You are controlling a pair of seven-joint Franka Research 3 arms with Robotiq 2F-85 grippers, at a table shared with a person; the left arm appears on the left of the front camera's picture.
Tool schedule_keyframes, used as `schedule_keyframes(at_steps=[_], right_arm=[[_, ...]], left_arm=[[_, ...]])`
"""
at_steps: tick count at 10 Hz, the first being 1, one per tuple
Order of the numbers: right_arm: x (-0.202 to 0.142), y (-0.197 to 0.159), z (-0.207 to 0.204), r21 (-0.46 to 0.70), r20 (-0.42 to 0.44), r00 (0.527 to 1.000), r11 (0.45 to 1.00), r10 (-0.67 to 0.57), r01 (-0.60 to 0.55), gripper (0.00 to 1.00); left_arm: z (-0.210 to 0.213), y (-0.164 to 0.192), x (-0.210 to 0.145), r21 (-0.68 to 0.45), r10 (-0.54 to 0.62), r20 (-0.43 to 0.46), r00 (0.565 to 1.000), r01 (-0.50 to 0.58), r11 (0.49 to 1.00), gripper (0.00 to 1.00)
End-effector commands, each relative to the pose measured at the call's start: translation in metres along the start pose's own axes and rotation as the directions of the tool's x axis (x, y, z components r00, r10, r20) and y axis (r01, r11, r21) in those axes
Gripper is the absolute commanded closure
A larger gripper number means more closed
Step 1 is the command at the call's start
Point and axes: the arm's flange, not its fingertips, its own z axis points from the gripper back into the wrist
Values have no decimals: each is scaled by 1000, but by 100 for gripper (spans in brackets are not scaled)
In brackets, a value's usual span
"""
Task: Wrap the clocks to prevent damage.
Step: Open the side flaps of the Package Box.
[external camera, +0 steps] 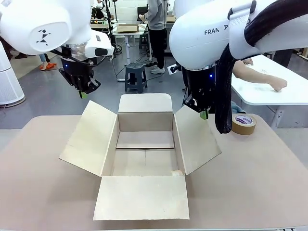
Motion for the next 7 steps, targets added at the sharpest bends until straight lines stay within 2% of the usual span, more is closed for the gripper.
schedule_keyframes(at_steps=[1,2,3,6,7], right_arm=[[-4,1,-14,27,115,992,999,-44,42,99],[-3,1,-17,93,171,974,982,148,-165,99],[4,-1,-2,7,47,999,1000,-19,18,99],[4,-1,-2,7,47,999,1000,-19,18,99],[4,-1,-6,22,70,998,1000,11,-12,99]], left_arm=[[-11,4,-12,-59,44,-14,999,-44,997,99],[0,0,0,0,0,0,1000,0,1000,99],[0,0,0,0,0,0,1000,0,1000,99],[0,0,0,0,0,0,1000,0,1000,99],[0,0,0,0,0,0,1000,0,1000,99]])
